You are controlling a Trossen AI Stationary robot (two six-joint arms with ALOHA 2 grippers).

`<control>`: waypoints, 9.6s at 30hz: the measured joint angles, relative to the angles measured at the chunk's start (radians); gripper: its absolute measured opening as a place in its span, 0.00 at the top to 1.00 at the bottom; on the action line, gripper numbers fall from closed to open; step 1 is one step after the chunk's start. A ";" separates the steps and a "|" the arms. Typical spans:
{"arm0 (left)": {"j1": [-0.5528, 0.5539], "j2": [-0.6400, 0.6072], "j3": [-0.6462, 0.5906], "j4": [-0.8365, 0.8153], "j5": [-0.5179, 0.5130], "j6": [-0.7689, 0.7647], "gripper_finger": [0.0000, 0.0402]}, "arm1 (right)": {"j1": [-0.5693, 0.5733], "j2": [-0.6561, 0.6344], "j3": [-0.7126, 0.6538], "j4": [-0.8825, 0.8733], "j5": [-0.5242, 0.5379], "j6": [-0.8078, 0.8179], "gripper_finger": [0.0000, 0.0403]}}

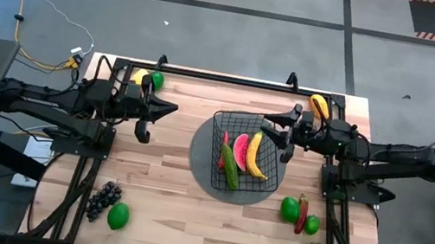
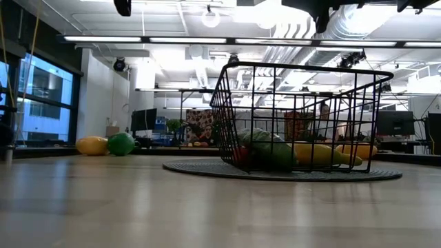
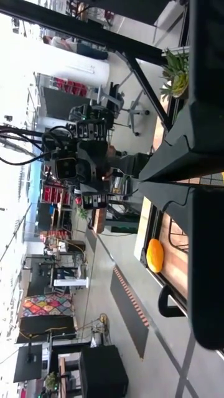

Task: Build produce basket
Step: Put the yellow mango into the black wire basket

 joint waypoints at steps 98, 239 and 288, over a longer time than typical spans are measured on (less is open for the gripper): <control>0.000 0.000 0.001 0.001 -0.077 -0.047 0.99 | -1.051 1.072 0.707 -1.438 0.230 0.341 0.24; -0.002 0.000 0.001 0.000 0.002 -0.108 0.99 | -0.061 0.159 0.334 -0.519 -0.174 -0.011 0.37; -0.002 0.000 0.001 -0.039 0.002 -0.082 0.99 | -0.157 0.877 0.615 -1.121 0.011 0.966 0.38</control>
